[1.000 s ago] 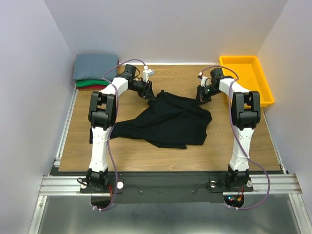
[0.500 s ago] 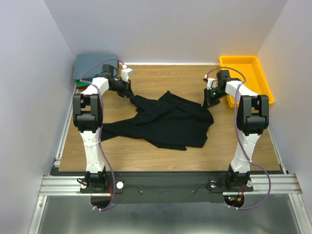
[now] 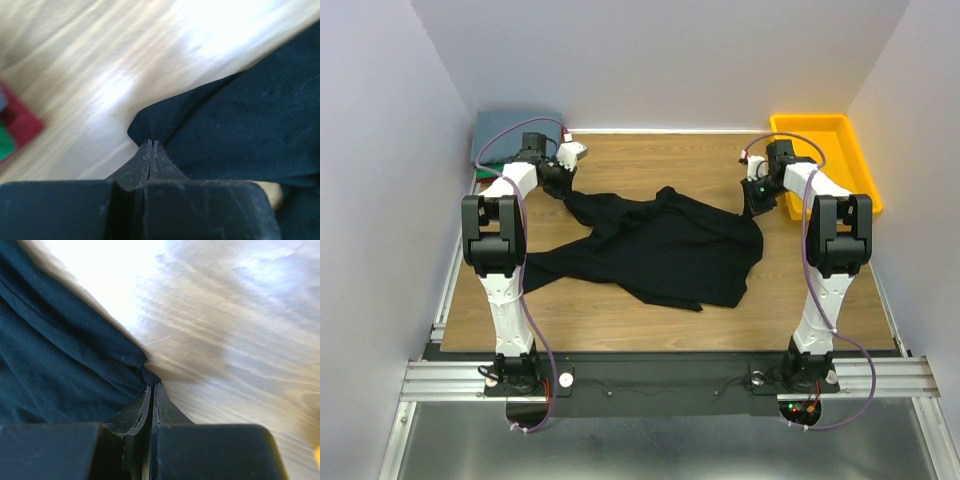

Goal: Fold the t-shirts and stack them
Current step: Flatten the tshirt out

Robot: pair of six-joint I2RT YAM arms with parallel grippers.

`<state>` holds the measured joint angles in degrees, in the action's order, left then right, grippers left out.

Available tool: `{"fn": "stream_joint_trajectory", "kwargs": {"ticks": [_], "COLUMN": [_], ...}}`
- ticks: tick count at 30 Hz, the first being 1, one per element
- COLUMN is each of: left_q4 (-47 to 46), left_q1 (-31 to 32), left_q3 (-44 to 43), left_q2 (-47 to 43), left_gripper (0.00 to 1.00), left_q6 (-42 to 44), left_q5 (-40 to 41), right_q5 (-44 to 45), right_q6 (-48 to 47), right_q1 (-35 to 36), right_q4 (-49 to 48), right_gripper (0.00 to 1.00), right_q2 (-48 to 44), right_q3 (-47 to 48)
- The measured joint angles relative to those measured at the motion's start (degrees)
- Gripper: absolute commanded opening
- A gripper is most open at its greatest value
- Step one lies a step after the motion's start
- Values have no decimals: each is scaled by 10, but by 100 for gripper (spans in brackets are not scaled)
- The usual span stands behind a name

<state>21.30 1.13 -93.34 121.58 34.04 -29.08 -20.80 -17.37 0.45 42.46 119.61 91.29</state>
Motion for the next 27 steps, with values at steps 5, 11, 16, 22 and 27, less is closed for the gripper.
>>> {"fn": "stream_joint_trajectory", "kwargs": {"ticks": [5, 11, 16, 22, 27], "left_q4": [-22, -39, -65, -73, -72], "left_q1": [-1, -5, -5, -16, -32], "left_q3": [0, -3, -4, -3, 66], "left_q2": [0, 0, 0, -3, -56], "left_gripper": [0, 0, 0, 0, 0], "left_q6": [11, 14, 10, 19, 48], "left_q5": [67, 89, 115, 111, 80], "right_q5": [30, 58, 89, 100, 63], "right_q6": [-6, -12, -25, -54, -124], "right_q1": [0, 0, -9, -21, -24], "right_q4": [2, 2, 0, -10, -26], "right_gripper": [1, 1, 1, 1, 1], "right_q2": [1, 8, 24, 38, -39], "right_q3": [25, 76, 92, 73, -62]}}
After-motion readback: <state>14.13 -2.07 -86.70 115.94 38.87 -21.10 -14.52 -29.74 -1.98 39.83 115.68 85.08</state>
